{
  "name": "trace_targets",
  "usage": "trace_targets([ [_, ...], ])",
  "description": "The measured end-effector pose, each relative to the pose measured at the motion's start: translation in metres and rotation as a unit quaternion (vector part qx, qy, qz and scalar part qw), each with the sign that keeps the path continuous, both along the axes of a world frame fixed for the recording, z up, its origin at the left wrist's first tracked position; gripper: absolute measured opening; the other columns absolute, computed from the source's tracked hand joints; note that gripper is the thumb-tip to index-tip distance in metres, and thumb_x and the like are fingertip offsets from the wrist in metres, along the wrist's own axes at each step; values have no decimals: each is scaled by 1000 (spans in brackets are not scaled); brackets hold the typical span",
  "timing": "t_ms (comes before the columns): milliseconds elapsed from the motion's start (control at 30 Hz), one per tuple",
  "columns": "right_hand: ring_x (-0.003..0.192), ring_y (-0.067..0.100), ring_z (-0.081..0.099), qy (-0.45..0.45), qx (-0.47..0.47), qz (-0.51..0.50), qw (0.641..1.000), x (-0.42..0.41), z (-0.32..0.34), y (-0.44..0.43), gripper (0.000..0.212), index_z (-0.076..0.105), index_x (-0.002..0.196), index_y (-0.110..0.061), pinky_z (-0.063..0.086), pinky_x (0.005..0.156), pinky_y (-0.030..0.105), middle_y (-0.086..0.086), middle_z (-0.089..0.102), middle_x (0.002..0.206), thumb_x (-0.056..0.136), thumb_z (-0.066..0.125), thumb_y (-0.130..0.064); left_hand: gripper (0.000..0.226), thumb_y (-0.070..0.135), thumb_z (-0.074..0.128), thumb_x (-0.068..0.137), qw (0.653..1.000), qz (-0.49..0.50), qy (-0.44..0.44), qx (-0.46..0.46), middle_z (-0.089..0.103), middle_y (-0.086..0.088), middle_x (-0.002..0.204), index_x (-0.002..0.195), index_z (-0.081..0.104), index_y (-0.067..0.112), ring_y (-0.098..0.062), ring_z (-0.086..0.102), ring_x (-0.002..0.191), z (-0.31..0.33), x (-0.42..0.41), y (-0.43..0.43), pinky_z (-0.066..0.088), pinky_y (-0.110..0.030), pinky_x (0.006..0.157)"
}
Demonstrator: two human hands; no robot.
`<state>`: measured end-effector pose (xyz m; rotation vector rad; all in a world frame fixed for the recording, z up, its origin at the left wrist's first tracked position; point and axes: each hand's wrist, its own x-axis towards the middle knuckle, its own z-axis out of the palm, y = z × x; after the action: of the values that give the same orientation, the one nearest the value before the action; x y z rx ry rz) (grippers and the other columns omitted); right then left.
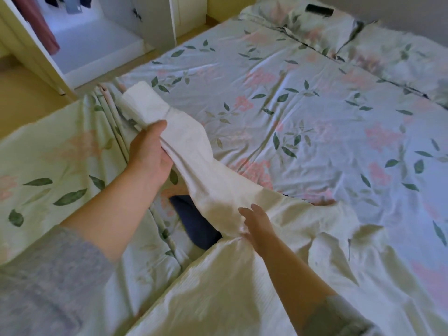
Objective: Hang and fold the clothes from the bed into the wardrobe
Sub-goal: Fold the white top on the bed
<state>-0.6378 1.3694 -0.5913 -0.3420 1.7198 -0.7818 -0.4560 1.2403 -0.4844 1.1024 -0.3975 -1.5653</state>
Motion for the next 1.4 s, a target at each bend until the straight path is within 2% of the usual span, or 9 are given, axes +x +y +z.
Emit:
trace_targets([
  [500,107,28,65,-100,-156,-262,947,-107,90,167,24,55,123,-12,56,79,37,13,64,120,100,54,-17,28,23,76,76,983,-145,-91,-60,74,6,99,102,65,21,-16,68,100,68,-107,168,54,-41,88],
  [600,105,29,66,-98,-150,-313,933,-132,90,210,23,58,121,-10,55,77,38,14,65,117,100,53,-18,44,28,73,76,970,-221,-89,-57,70,4,112,116,60,17,-20,64,108,61,-148,211,51,-42,95],
  [700,102,29,66,-105,-134,-357,918,-150,85,244,25,57,122,-8,54,75,38,16,65,117,102,49,-21,35,46,68,75,899,-401,-140,-108,69,8,94,104,63,27,-25,66,95,42,-180,252,52,-38,89],
  [833,105,30,61,-103,-96,-380,914,-165,71,283,35,53,124,-8,48,88,41,16,62,119,102,47,-34,41,70,55,79,772,-552,-279,-146,65,26,101,105,65,40,11,59,95,6,-190,291,42,-15,80],
  [933,115,34,55,-93,-45,-368,924,-169,54,304,45,46,135,-9,45,96,44,17,56,127,100,50,-37,14,47,55,93,761,-527,-348,-148,63,24,100,97,63,37,4,58,102,-21,-177,297,41,-12,76],
  [1133,119,36,52,-23,47,-293,955,-169,22,311,37,47,124,-5,50,89,40,20,48,122,98,55,-30,15,28,55,97,710,-521,-438,-181,63,13,115,108,65,27,-6,55,114,-57,-161,288,42,-18,90],
  [1200,112,33,53,-4,64,-281,958,-171,11,308,52,42,135,-1,51,92,41,15,46,115,95,59,-31,17,26,55,97,699,-522,-449,-192,62,11,118,110,65,25,-6,54,117,-65,-164,286,41,-18,92],
  [1300,120,33,49,68,102,-238,964,-179,-6,303,78,25,150,-6,46,103,48,16,41,140,91,64,-39,22,23,54,97,672,-533,-466,-217,60,8,126,117,63,24,-6,51,122,-75,-174,286,40,-23,98],
  [1400,98,28,59,91,113,-214,966,-188,-13,299,64,43,133,-8,52,80,37,14,55,114,87,69,-42,27,25,52,97,647,-544,-480,-237,55,9,131,123,59,26,-6,49,122,-84,-185,285,38,-21,97],
])
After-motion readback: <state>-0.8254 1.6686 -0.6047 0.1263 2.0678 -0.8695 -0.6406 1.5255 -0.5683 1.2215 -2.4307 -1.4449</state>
